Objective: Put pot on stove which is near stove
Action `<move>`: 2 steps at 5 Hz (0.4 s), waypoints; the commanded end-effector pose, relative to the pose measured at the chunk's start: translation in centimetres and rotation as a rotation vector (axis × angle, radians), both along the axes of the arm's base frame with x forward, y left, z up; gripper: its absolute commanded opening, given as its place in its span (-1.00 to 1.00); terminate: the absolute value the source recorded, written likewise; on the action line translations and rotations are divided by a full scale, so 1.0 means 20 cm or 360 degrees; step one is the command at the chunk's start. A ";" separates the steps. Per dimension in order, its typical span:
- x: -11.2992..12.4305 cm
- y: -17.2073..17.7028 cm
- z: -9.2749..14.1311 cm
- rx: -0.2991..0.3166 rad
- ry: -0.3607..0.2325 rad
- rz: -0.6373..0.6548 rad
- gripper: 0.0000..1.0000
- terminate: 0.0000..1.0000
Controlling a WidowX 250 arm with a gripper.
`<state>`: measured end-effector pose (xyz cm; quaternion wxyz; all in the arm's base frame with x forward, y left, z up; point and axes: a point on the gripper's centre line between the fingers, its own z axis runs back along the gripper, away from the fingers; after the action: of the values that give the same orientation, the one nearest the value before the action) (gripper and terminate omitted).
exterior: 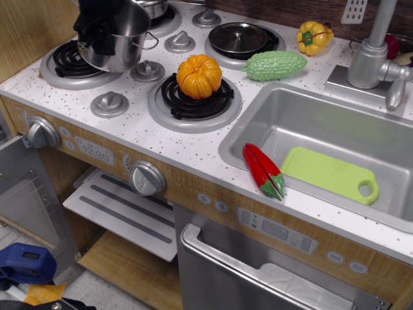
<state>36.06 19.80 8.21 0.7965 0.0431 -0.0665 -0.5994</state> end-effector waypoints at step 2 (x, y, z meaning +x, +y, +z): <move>0.03 0.21 0.13 0.0023 -0.0156 -0.0152 -1.00 -1.00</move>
<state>36.68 23.48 8.28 0.7603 0.0363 -0.1018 -0.6405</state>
